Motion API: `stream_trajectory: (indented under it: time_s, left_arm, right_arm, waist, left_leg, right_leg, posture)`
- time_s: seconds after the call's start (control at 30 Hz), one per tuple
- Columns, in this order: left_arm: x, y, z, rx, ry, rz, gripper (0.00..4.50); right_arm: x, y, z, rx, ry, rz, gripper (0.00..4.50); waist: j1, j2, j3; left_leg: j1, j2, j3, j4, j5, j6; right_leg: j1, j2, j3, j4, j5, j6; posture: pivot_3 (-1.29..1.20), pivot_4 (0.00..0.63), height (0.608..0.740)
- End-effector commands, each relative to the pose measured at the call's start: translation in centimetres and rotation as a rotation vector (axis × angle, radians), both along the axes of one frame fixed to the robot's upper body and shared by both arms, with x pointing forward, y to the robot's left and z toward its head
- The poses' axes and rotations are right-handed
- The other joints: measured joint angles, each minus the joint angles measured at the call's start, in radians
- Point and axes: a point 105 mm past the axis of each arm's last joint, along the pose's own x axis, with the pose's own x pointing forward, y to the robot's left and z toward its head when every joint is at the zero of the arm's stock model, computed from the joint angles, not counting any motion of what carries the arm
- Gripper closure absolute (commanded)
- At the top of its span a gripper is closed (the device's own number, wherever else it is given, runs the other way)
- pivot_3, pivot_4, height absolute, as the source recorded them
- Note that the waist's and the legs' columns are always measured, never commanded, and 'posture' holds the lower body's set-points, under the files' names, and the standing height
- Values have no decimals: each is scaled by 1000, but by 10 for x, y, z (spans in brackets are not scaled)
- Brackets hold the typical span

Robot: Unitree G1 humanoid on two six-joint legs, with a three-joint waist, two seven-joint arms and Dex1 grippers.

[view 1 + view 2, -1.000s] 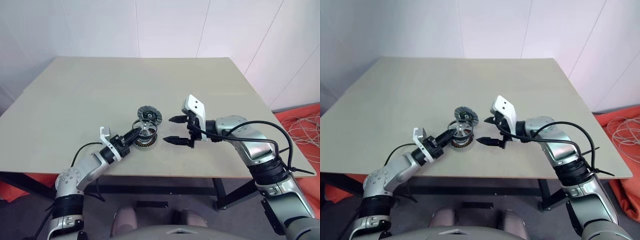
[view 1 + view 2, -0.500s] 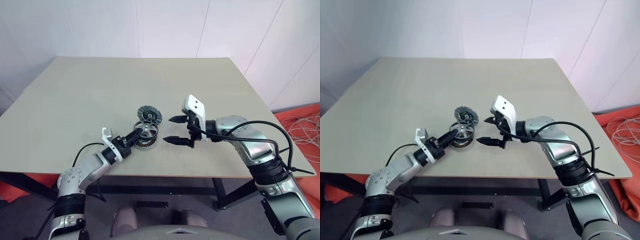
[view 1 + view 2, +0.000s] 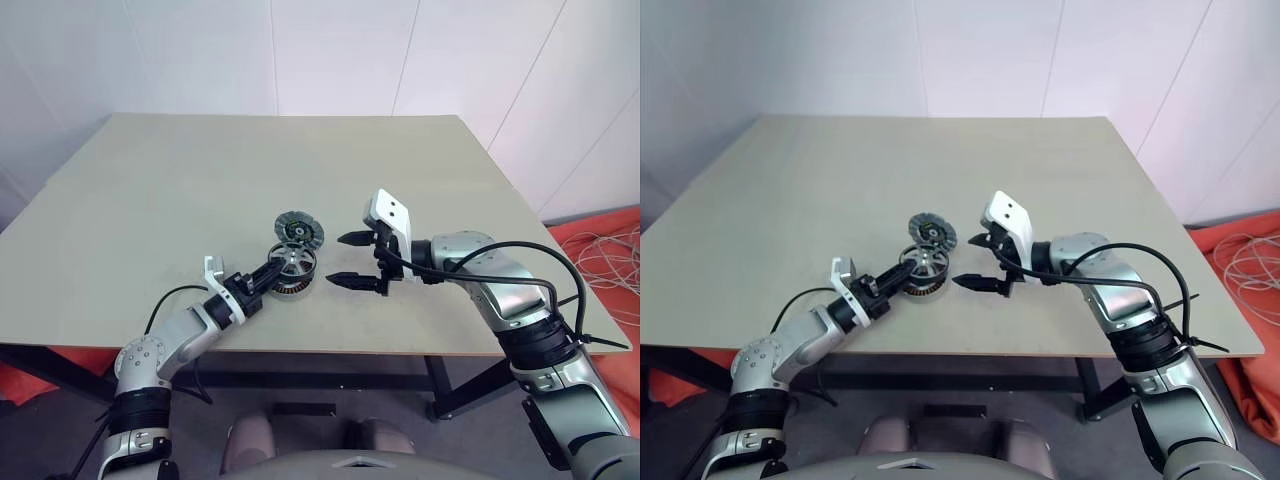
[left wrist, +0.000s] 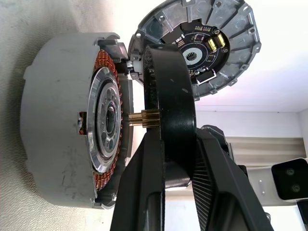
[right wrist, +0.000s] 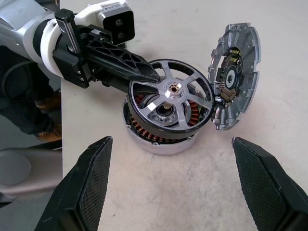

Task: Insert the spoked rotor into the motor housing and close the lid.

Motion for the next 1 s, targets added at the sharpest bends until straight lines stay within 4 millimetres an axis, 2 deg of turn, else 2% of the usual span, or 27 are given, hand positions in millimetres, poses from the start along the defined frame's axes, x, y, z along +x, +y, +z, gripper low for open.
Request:
stream_trajectory:
  time_s: [0.03, 1.0]
  left_arm:
    - [1, 5, 8, -6, -32, 13, 4083]
    - [-2, 16, -2, 29, 1, 40, 4083]
  right_arm:
    - [2, 3, 16, 15, -68, 15, 0]
    - [3, 5, 14, 19, -71, 21, 0]
  waist:
    - [0, 0, 0]
    - [-6, 0, 0]
  left_leg:
    - [0, 0, 0, 0, 0, 0]
    - [1, 0, 0, 0, 0, 0]
  right_leg:
    - [0, 0, 0, 0, 0, 0]
    - [0, 1, 0, 0, 0, 0]
  posture:
    - [0, 0, 740]
    - [0, 0, 740]
